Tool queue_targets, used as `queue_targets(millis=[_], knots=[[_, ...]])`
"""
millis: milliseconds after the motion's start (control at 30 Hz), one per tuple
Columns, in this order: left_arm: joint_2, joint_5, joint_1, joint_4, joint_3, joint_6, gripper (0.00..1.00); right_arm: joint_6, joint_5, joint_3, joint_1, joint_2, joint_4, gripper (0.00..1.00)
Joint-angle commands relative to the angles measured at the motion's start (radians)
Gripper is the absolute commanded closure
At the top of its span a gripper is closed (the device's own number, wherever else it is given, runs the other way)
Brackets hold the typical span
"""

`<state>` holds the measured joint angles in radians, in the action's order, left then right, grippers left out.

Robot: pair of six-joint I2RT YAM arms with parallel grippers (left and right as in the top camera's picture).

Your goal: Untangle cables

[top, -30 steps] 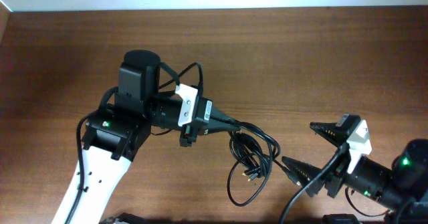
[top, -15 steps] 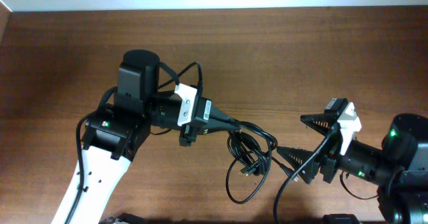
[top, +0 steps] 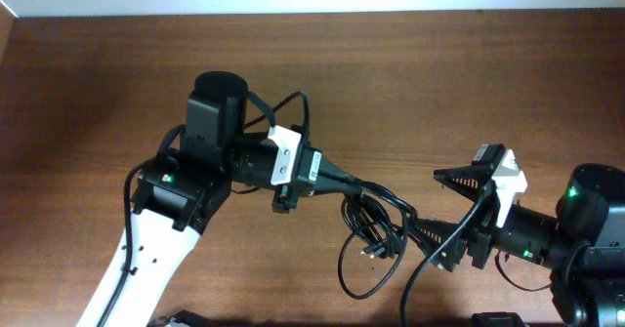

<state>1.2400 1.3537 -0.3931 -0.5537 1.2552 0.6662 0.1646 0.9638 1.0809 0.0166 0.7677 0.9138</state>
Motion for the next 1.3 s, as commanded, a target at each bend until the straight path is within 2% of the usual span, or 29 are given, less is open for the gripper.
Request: queue_targets(millis=[0,133,300,433,567,600,633,700,833,1167,1267], knots=[[0.005,0.026,-0.035,0.008,0.024,0.0,1.0,0.019,-0.022,0.014,0.01,0.009,-0.01,0.03],[0.005,0.026,-0.081,0.007,0.024,0.0,1.0,0.018,-0.254,0.014,0.01,0.031,-0.016,0.05],[0.005,0.025,-0.087,-0.005,0.024,0.0,1.0,-0.051,-0.645,0.014,0.01,0.044,-0.023,0.06],[0.004,-0.008,-0.087,-0.004,0.024,-0.029,1.0,-0.053,-0.794,0.014,0.01,0.043,-0.032,0.05],[0.004,-0.261,-0.087,-0.003,0.024,-0.21,1.0,-0.063,-0.796,0.014,0.009,0.043,-0.032,0.06],[0.004,-0.337,-0.087,-0.003,0.024,-0.273,1.0,-0.069,-0.795,0.014,0.009,0.043,-0.032,0.06],[0.004,-0.465,-0.087,0.002,0.024,-0.389,1.0,-0.078,-0.792,0.014,0.01,0.043,-0.028,0.05],[0.004,-0.579,-0.087,0.008,0.024,-0.489,1.0,-0.095,-0.789,0.014,0.01,0.043,-0.024,0.05],[0.004,-0.835,-0.087,0.018,0.024,-0.738,1.0,-0.095,-0.622,0.014,0.01,0.042,0.007,0.03],[0.004,-0.936,-0.087,0.057,0.024,-0.91,1.0,-0.09,-0.325,0.014,0.01,0.042,0.077,0.02],[0.004,-0.936,-0.088,0.078,0.024,-0.979,1.0,-0.037,-0.204,0.014,0.01,0.043,0.077,0.02]])
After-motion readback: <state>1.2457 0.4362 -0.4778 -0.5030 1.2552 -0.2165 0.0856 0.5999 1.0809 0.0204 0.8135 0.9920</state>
